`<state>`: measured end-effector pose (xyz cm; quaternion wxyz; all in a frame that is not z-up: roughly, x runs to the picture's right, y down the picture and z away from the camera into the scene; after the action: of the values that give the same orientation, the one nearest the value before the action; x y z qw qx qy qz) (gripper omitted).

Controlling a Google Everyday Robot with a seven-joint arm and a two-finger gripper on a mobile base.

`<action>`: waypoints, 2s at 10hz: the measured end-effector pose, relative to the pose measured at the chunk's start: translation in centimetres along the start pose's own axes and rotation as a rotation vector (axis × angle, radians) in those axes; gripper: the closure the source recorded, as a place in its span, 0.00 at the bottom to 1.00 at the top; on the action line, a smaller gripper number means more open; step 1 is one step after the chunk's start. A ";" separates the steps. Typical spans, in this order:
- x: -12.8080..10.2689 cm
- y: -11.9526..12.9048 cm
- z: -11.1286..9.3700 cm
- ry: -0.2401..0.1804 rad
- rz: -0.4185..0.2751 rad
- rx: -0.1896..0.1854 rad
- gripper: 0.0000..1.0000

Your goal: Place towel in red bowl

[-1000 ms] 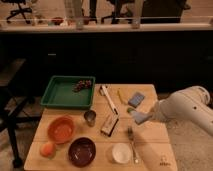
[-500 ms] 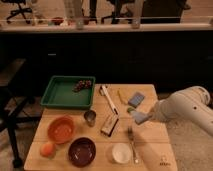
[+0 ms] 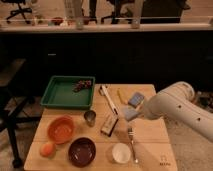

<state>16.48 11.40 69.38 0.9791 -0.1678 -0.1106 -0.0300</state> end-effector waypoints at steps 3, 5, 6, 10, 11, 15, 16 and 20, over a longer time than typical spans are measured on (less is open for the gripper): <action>-3.1 -1.1 -0.5 -0.027 -0.036 0.015 1.00; -5.6 -1.4 -0.1 -0.048 -0.070 0.011 1.00; -7.0 -1.5 0.3 -0.058 -0.087 0.004 1.00; -12.7 -2.1 2.2 -0.094 -0.168 -0.030 1.00; -13.8 -2.2 2.4 -0.102 -0.183 -0.036 1.00; -18.4 -2.6 3.2 -0.125 -0.259 -0.061 1.00; -19.3 -2.5 3.3 -0.132 -0.276 -0.067 1.00; -19.8 -2.1 3.3 -0.138 -0.298 -0.075 1.00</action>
<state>-3.74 10.95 68.64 0.9470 -0.1878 -0.2000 -0.1672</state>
